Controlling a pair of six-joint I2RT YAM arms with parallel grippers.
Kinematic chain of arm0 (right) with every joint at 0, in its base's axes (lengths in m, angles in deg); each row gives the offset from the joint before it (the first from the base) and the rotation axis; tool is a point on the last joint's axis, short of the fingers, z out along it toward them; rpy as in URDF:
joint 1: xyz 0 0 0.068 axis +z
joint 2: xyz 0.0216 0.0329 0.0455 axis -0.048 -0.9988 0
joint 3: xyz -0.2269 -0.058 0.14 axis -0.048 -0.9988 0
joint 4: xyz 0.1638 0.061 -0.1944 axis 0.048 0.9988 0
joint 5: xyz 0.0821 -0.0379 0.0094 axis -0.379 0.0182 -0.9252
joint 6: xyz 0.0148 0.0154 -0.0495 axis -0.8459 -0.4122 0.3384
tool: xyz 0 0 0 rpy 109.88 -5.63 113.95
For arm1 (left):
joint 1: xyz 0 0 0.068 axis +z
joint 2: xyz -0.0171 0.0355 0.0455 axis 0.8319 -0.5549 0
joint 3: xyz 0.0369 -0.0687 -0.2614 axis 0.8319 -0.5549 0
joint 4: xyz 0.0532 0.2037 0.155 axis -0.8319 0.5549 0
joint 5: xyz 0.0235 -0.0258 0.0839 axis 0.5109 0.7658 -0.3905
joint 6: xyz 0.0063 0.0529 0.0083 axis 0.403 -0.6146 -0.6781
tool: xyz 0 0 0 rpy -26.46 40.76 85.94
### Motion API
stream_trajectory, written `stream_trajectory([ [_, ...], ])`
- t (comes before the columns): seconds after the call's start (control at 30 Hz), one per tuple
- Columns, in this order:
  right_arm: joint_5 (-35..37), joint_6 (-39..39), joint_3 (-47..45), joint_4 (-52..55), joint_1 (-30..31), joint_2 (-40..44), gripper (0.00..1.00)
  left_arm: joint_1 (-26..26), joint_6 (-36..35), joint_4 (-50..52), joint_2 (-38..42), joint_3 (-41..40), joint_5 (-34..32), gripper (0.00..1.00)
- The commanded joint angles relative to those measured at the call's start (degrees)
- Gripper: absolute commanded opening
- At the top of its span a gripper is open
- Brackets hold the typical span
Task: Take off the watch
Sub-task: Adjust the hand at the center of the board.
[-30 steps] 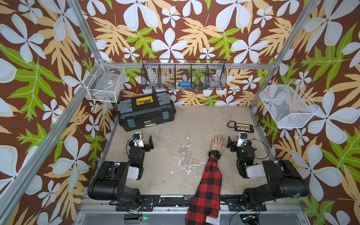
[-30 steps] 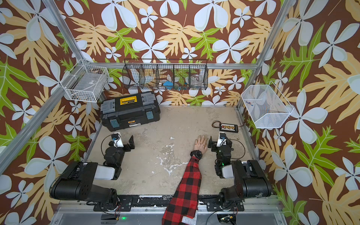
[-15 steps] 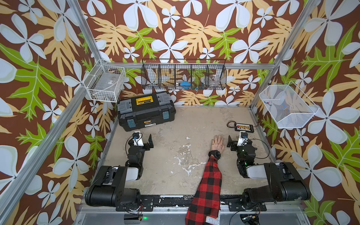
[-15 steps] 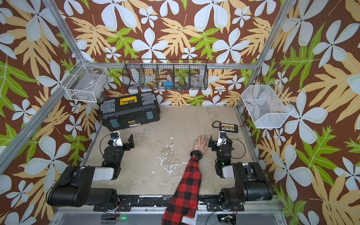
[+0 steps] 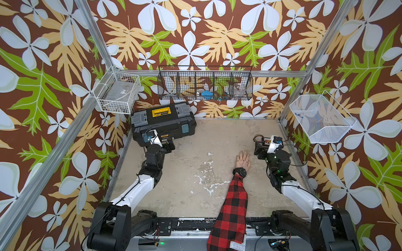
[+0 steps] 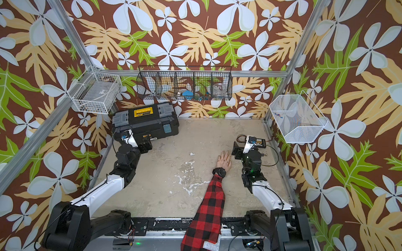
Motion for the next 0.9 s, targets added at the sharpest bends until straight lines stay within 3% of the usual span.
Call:
stream_trajectory([
  [0.0, -4.98, -5.85, 2.71, 13.16, 1.74, 1.42, 0.8, -0.47, 3.59, 10.77, -1.37, 4.95, 8.55, 0.93],
  [0.1, -7.33, -10.19, 6.42, 21.85, 3.49, 1.39, 0.72, -0.62, 2.1, 17.61, -2.36, 10.57, 14.69, 0.92],
  [0.2, -8.87, -11.08, 9.72, 29.07, 6.1, 0.69, 0.7, -0.69, -1.56, 22.82, -2.06, 13.27, 17.49, 0.92],
  [0.47, -7.73, -11.58, 15.57, 45.89, 12.75, -0.95, 0.8, -0.63, -5.27, 24.25, 1.09, 11.53, 16.94, 0.93],
  [0.67, -6.16, -14.63, 13.37, 53.75, 15.22, 1.24, 0.81, -0.69, -5.48, 25.41, 1.96, 11.31, 17.76, 0.93],
  [0.87, -3.64, -21.61, 9.35, 57.5, 21.78, 2.11, 0.85, -0.65, -5.48, 25.86, 1.47, 11.79, 18.47, 0.94],
])
